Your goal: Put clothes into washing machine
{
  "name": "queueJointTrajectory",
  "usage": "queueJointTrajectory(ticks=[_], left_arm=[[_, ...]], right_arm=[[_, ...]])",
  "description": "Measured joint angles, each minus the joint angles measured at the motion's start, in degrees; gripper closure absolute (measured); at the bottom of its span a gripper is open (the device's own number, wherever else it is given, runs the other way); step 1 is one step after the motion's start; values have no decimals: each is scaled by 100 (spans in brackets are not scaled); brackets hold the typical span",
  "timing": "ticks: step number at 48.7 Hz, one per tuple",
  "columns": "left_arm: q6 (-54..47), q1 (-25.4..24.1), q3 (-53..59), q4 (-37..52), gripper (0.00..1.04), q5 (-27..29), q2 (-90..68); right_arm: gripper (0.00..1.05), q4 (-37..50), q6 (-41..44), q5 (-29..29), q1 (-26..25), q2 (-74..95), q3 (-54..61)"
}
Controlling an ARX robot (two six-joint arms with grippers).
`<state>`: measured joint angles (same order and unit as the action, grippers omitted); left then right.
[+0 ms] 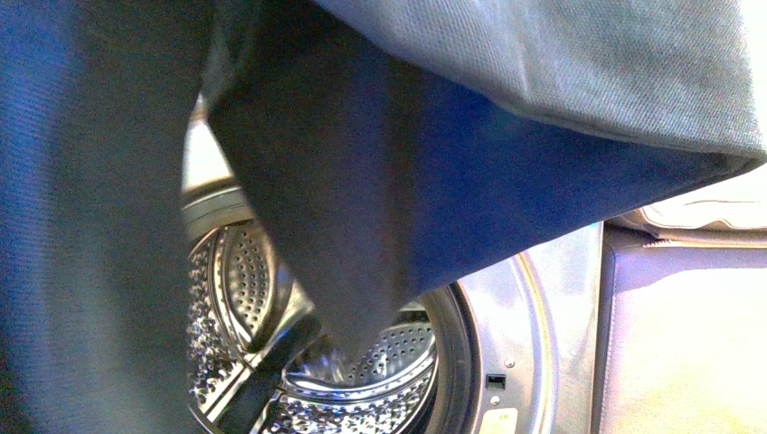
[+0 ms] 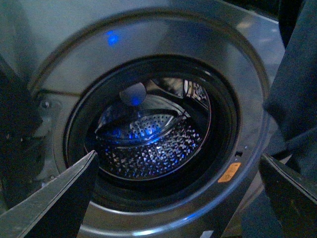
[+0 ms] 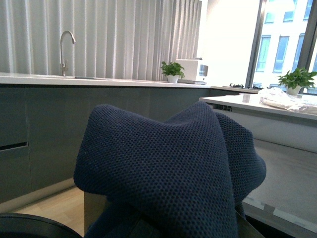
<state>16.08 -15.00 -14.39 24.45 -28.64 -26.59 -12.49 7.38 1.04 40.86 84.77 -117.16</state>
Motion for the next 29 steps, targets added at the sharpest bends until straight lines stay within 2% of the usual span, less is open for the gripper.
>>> queueJointTrajectory(ticks=[21,29], left_arm=[[17,39,-1814,522,6,-433,-1073],[35,256,-2343,601,6,-621,-1405]], right_arm=[[99,0,2,2,0,0,0],[99,0,2,2,0,0,0]])
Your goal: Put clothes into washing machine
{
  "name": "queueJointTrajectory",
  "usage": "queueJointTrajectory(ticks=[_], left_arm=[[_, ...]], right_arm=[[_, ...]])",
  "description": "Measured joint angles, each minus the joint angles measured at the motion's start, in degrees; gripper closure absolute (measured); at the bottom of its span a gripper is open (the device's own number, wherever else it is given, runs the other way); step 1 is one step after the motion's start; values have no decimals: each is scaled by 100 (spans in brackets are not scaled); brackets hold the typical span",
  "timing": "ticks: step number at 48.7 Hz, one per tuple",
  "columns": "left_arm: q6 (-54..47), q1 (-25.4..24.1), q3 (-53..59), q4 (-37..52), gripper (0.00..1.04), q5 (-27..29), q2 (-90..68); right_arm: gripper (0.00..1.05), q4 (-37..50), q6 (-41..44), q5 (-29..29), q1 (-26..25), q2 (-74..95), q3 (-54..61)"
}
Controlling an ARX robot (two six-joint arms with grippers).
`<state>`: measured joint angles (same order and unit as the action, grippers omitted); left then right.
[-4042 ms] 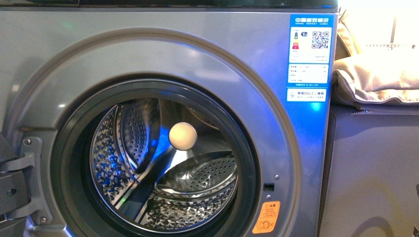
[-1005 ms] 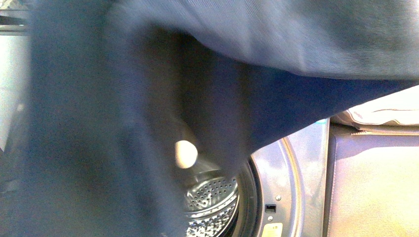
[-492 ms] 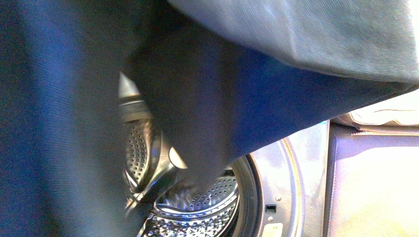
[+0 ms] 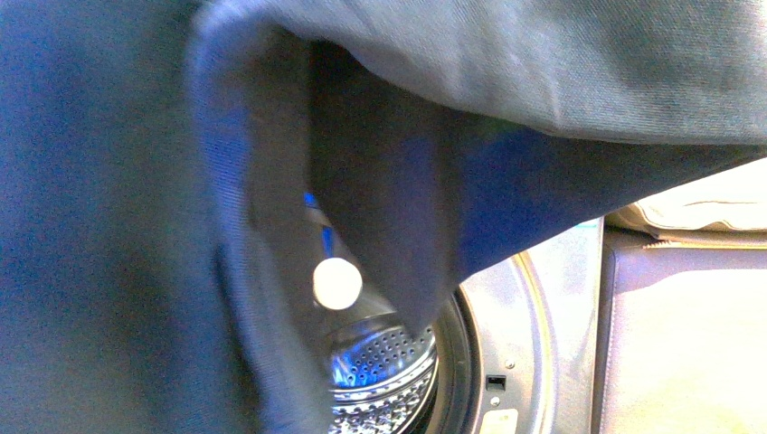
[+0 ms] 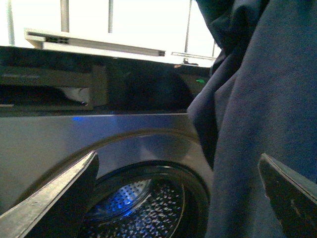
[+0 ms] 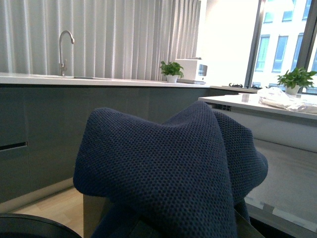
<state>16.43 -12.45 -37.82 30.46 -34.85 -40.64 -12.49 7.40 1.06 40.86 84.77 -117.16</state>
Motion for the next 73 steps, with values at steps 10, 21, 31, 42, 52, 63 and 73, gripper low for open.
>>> queueJointTrajectory(ticks=[10,21,31,42,52,63,73], left_arm=[[-522,861,-498,-321,6,-162,-328],[-824,1779,-870,-476,6,-697,-929],[-264,1860,-1204,313,6,-885,-1655],[1530,1690,-1158,2396,6,-1843,-2103],[2229,2061,-1086,2717,6,-1878,-2055],[1429,2586,-1410,1611,6,-1362,-2188],[387,3093,-1980,675,6,-420,-2522]], right_arm=[[99,0,0,0,0,0,0],[99,0,0,0,0,0,0],[99,0,0,2,0,0,0],[99,0,0,2,0,0,0],[99,0,0,2,0,0,0],[99,0,0,7,-2,0,0],[99,0,2,24,-2,0,0]])
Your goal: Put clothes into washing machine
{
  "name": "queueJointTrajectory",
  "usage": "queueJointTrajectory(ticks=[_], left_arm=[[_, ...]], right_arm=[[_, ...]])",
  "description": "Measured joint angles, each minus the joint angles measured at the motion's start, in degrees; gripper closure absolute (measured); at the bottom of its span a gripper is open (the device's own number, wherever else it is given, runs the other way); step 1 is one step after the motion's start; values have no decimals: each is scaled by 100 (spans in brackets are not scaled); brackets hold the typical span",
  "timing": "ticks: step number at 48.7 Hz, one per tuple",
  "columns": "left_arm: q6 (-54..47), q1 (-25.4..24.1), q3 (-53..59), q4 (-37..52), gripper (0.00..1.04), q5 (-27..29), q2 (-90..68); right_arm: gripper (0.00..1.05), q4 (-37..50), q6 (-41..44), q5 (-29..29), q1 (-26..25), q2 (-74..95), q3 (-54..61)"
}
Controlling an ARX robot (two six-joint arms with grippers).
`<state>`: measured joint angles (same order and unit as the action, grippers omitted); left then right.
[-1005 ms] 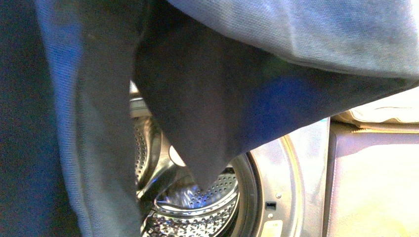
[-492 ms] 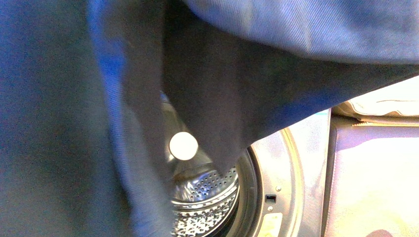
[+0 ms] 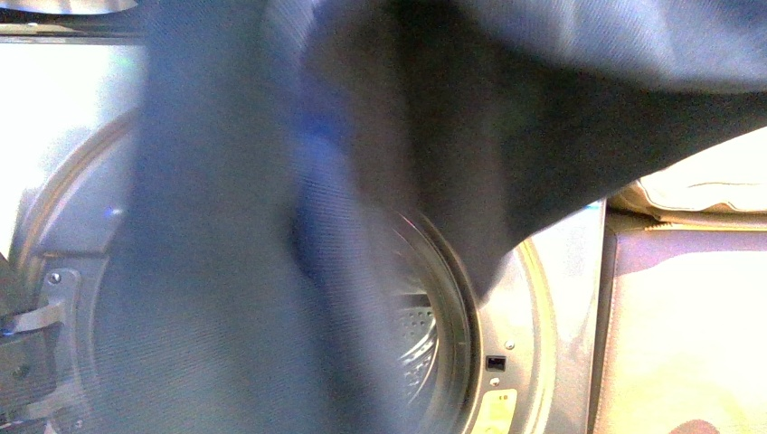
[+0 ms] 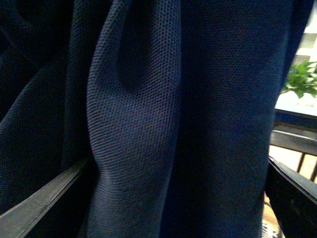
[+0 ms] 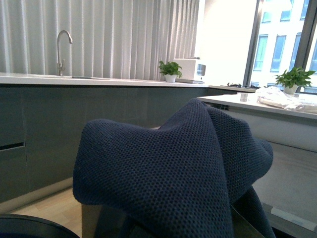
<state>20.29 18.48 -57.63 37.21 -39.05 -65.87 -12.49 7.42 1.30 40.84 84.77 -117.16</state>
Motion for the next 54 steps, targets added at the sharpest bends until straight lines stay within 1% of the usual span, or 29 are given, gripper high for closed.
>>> queueJointTrajectory(ticks=[8,14,16,23,33,38,44,45,49,54], left_arm=[[-837,376,-323,-435,6,726,-195],[-1261,640,-402,-459,6,1021,-280],[-1432,765,-444,-455,6,1215,-321],[-1541,1045,-487,-260,6,1373,-415],[-1493,1425,-846,-83,6,1746,-761],[-1526,1567,-1029,-83,6,2020,-935],[-1587,1696,-1287,-107,6,2603,-1176],[-1628,1716,-1384,-197,6,2830,-1241],[-1657,1729,-1519,-286,6,3425,-1366],[-1591,1722,-1521,-116,6,3661,-1405]], right_arm=[[99,0,9,0,0,0,0],[99,0,11,15,0,0,0],[99,0,11,17,0,0,0],[99,0,11,15,0,-2,-2],[99,2,13,15,0,-2,-11],[99,2,13,17,0,-2,-11],[99,2,15,17,0,-2,-11],[99,2,15,20,0,-2,-11],[99,2,17,22,-4,-2,-11],[99,2,15,22,-7,-2,-11]])
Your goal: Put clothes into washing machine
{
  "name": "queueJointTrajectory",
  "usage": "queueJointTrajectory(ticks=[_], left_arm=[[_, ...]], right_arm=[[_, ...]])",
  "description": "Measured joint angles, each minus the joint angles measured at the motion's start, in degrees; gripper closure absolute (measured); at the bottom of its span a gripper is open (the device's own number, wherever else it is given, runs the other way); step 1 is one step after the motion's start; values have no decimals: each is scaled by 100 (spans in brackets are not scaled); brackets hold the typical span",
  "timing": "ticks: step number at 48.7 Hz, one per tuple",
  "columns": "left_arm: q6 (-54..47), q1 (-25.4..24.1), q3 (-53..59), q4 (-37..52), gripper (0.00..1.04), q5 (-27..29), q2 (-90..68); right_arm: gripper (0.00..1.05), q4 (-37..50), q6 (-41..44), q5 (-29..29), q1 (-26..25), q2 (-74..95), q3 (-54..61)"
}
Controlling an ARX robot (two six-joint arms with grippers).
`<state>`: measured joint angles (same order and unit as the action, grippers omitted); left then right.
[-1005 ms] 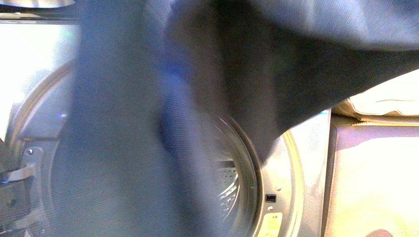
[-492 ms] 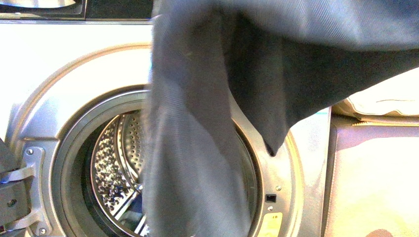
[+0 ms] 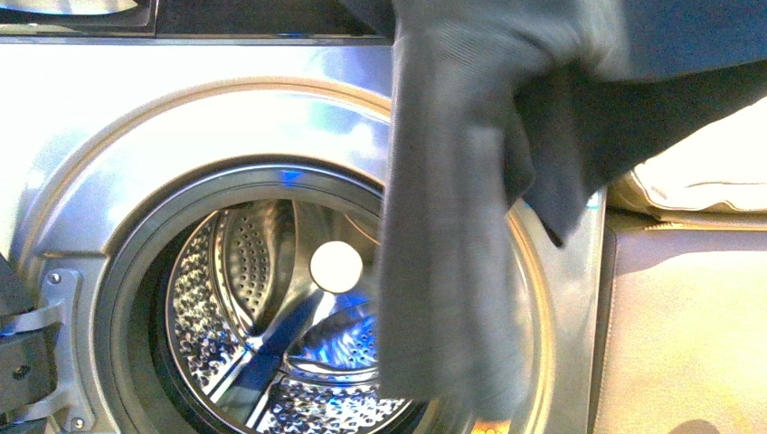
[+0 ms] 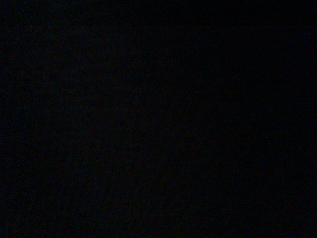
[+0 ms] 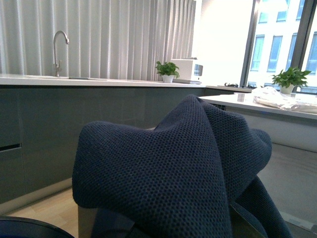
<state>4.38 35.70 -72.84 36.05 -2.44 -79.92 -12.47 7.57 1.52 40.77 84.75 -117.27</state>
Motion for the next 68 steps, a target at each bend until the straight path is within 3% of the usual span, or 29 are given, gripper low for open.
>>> queueJointTrajectory(ticks=[5,13,22,26,31,38,55,68], left_arm=[[61,-31,22,103,14,122,0],[197,-166,380,245,47,101,221],[387,-501,1034,321,85,-31,748],[472,-669,1200,339,94,-66,914],[544,-916,1349,348,96,-129,1071],[667,-1458,1757,350,96,-487,1377],[623,-2339,3598,693,96,-1215,1735],[675,-2774,3766,1368,96,-868,922]], right_arm=[[99,0,0,-2,2,0,0],[99,0,7,-2,2,0,0],[60,2,9,-11,4,0,0],[48,2,9,-17,4,0,0],[34,4,7,-20,2,0,0],[7,9,-2,-28,4,0,0],[8,35,-2,-28,4,-28,-42],[8,35,-2,-28,4,-28,-42]])
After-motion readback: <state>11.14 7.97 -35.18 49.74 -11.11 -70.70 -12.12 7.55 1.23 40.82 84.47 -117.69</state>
